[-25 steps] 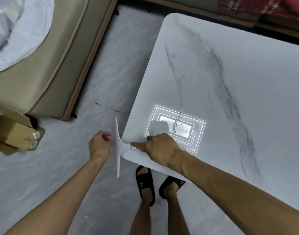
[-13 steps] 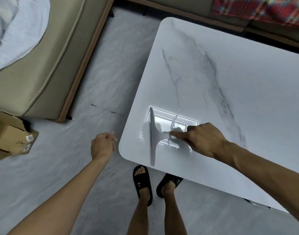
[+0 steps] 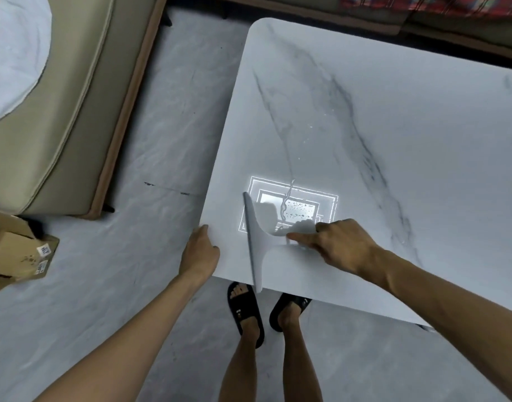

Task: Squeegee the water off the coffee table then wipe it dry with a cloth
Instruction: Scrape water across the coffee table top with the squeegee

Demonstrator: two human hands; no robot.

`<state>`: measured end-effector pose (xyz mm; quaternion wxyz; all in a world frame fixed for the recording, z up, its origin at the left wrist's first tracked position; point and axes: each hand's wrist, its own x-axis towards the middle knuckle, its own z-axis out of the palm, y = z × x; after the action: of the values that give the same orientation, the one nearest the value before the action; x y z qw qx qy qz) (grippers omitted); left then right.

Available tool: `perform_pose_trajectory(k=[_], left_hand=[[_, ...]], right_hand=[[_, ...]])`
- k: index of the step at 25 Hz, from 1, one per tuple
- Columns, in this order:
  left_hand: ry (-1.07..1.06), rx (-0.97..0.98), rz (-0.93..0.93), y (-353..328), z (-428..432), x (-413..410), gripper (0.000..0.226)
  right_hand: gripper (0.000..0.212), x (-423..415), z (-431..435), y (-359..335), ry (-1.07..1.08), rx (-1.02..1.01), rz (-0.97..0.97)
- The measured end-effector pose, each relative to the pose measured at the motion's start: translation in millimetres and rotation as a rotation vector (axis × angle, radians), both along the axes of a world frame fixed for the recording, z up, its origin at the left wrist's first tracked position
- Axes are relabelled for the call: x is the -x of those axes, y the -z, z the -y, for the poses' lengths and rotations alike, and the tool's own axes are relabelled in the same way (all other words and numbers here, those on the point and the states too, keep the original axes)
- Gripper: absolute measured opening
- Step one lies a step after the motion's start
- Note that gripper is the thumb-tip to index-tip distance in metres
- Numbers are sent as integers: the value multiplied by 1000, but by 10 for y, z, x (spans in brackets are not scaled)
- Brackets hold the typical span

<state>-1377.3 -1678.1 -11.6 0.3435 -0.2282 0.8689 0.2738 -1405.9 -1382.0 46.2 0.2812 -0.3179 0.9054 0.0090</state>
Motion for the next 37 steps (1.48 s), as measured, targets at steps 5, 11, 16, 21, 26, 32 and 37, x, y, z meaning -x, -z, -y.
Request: perform_pose_trajectory(k=[5, 11, 16, 21, 26, 32, 37], left_hand=[[66, -25, 174, 119, -328, 83, 64], [59, -1, 225, 151, -394, 227, 49], [39, -21, 268, 143, -352, 247, 50], [53, 0, 251, 106, -399, 233, 50], [49, 0, 260, 3, -485, 256, 53], [-25, 75, 84, -93, -506, 289, 40], [-163, 51, -205, -153, -368, 354, 13]], right_hand=[[56, -92, -877, -264, 122, -154, -56], [46, -151, -771, -428, 203, -57, -81], [54, -175, 131, -7, 50, 61, 38], [63, -287, -220, 65, 93, 19, 24], [57, -408, -1101, -128, 239, -82, -44], [42, -370, -1478, -480, 311, -167, -105], [46, -45, -562, -410, 139, 28, -55]])
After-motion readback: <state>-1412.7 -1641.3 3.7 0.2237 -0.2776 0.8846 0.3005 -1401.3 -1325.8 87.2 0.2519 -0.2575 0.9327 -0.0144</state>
